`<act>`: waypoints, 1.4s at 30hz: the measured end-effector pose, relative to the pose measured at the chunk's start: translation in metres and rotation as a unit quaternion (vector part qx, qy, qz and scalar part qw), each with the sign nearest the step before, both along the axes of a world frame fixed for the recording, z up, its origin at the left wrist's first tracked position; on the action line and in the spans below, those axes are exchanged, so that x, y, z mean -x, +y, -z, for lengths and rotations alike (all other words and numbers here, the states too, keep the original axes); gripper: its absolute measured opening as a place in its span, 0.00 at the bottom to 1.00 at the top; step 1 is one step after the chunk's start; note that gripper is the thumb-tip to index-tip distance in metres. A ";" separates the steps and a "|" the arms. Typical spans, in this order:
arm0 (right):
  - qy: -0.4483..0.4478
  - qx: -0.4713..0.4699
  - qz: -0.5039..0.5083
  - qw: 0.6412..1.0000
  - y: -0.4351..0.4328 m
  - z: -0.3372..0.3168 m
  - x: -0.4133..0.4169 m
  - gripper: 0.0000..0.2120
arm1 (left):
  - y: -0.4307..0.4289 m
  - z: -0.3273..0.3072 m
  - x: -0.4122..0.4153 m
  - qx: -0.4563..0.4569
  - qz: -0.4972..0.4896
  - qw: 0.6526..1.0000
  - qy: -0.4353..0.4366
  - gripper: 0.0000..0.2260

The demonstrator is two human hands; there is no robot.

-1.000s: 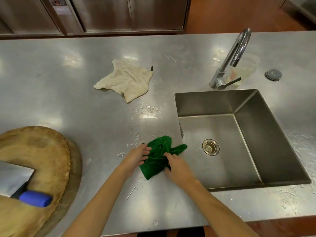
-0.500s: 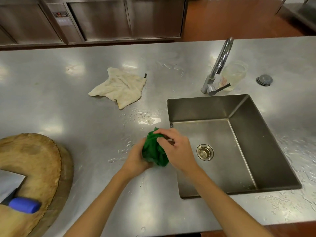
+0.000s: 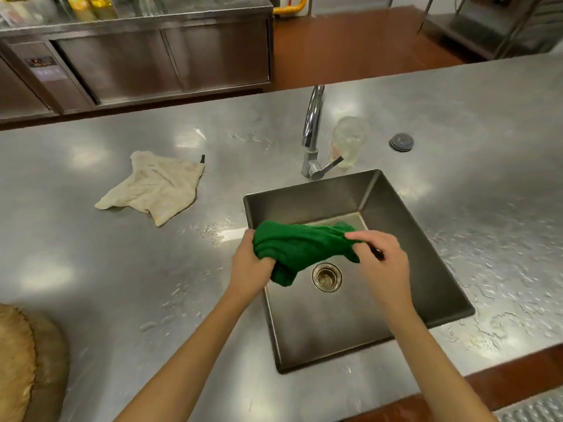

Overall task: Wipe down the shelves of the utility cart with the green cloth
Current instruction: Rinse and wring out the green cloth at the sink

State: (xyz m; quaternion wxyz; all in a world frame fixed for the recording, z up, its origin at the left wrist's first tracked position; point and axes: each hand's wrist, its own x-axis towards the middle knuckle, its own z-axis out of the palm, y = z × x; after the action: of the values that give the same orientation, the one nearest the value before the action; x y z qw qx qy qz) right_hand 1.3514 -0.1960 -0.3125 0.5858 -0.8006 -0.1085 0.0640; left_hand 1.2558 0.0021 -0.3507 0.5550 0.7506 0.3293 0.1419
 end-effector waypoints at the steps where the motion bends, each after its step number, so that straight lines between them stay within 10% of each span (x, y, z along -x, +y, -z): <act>1: 0.019 0.018 0.004 1.000 -0.006 0.006 -0.003 0.08 | -0.007 -0.002 -0.008 0.013 0.008 1.000 -0.003 0.13; 9: 0.124 -0.053 -0.156 0.979 0.007 0.025 -0.011 0.46 | -0.068 -0.017 -0.051 0.108 0.116 0.986 -0.049 0.20; 14: 0.112 -0.099 -0.052 0.987 -0.001 0.029 -0.037 0.20 | -0.068 -0.017 -0.054 0.072 0.274 0.959 -0.026 0.40; 20: 0.131 -0.160 -0.021 0.978 0.003 0.027 -0.047 0.14 | -0.077 -0.009 -0.061 0.031 0.295 0.955 -0.001 0.64; 30: 0.184 -0.132 -0.156 0.961 -0.013 0.001 -0.064 0.19 | -0.087 -0.011 -0.099 0.073 0.187 0.979 -0.032 0.36; 34: -0.028 0.031 -0.238 0.970 -0.041 -0.005 -0.071 0.35 | -0.075 -0.023 -0.112 0.047 0.154 0.987 -0.006 0.26; 38: -0.318 0.250 -0.301 0.863 -0.054 -0.001 -0.085 0.52 | -0.061 -0.035 -0.117 0.084 0.178 0.980 0.031 0.19; 42: -0.393 0.314 -0.277 0.819 -0.031 -0.004 -0.092 0.56 | -0.065 -0.043 -0.120 0.134 0.221 0.965 0.036 0.18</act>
State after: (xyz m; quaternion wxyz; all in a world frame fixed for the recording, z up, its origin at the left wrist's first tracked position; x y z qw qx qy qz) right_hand 1.4438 -0.2273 -0.3088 0.1682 -0.8347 -0.5202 -0.0658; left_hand 1.3758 -0.0630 -0.3075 0.6556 0.7283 0.1913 -0.0566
